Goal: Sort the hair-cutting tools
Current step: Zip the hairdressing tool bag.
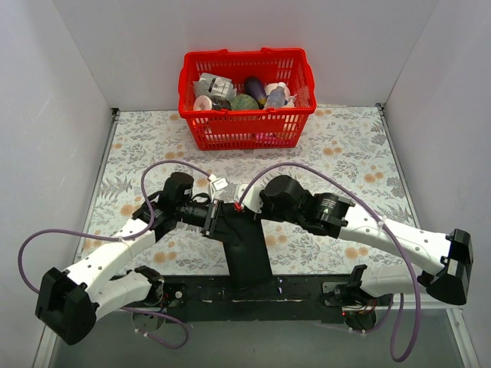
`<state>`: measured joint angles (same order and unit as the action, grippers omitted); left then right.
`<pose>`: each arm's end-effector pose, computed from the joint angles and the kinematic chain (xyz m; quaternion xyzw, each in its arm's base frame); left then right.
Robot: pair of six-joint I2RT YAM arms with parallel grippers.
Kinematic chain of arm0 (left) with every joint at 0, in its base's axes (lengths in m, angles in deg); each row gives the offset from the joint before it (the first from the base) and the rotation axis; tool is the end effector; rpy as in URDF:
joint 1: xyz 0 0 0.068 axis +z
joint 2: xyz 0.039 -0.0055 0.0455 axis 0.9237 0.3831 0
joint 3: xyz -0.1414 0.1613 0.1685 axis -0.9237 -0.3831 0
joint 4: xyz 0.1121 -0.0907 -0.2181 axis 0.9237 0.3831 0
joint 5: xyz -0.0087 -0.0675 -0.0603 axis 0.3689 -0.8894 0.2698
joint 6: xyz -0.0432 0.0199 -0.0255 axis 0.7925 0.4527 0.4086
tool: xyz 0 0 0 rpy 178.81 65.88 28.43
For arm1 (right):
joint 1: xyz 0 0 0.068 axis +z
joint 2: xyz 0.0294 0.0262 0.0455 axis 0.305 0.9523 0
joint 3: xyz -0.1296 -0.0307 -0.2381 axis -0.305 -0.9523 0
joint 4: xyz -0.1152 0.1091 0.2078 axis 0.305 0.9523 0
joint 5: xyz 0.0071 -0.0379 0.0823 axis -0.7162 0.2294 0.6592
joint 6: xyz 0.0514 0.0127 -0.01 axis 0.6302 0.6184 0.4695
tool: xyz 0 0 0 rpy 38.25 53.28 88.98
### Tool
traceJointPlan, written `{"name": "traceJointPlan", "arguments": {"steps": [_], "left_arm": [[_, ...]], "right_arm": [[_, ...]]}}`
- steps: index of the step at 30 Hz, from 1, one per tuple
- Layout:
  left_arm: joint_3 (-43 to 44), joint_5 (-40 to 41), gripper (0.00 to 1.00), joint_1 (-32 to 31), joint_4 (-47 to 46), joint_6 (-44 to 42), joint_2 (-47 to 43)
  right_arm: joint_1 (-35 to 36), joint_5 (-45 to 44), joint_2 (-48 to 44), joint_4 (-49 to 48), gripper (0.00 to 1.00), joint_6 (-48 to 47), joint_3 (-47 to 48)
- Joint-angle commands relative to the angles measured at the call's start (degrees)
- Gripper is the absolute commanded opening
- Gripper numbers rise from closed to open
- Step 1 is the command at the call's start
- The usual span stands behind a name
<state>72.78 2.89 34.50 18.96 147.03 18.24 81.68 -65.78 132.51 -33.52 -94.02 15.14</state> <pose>0.1521 -0.1362 0.2570 0.0602 -0.8021 0.5746 0.1512 0.1225 0.2301 0.3276 -0.5899 0.6560 0.0371 0.4694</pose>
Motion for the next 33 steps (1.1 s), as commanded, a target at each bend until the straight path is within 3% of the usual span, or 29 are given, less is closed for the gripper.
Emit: {"name": "traceJointPlan", "arguments": {"steps": [1, 5, 14, 21, 24, 28, 33], "left_arm": [[-1.14, -7.88, 0.0, -2.62, 1.92, -0.39, -4.29], [-2.02, -7.96, 0.0, -4.55, 2.0, -0.91, -5.26], [-3.34, -6.21, 0.0, -7.28, 2.0, -0.92, -6.06], [0.25, -2.08, 0.0, -7.28, 3.41, -2.59, -3.16], [2.54, -0.67, 0.0, -7.37, 3.06, -2.24, -2.45], [5.18, 1.0, 0.0, -7.37, 2.45, -1.53, -1.66], [9.47, 1.88, 0.0, -7.2, 1.13, -1.53, 0.18]], "right_arm": [[-1.61, -8.27, 3.79, -4.85, 0.01, -5.69, 4.51], [-1.52, -6.06, 5.82, -5.37, 0.01, -7.62, 5.31], [-1.61, -9.76, 5.56, -11.88, 0.01, -15.71, 4.25], [-1.61, -10.89, 4.77, -4.16, 0.01, -8.17, 6.7], [-1.61, -10.03, 3.19, 2.96, 0.12, -1.93, 7.59], [-1.61, -5.37, -4.78, 7.63, 0.42, 7.81, 6.45], [-1.61, -7.2, -14.21, 9.56, 0.54, 19.42, 5.3]]}}
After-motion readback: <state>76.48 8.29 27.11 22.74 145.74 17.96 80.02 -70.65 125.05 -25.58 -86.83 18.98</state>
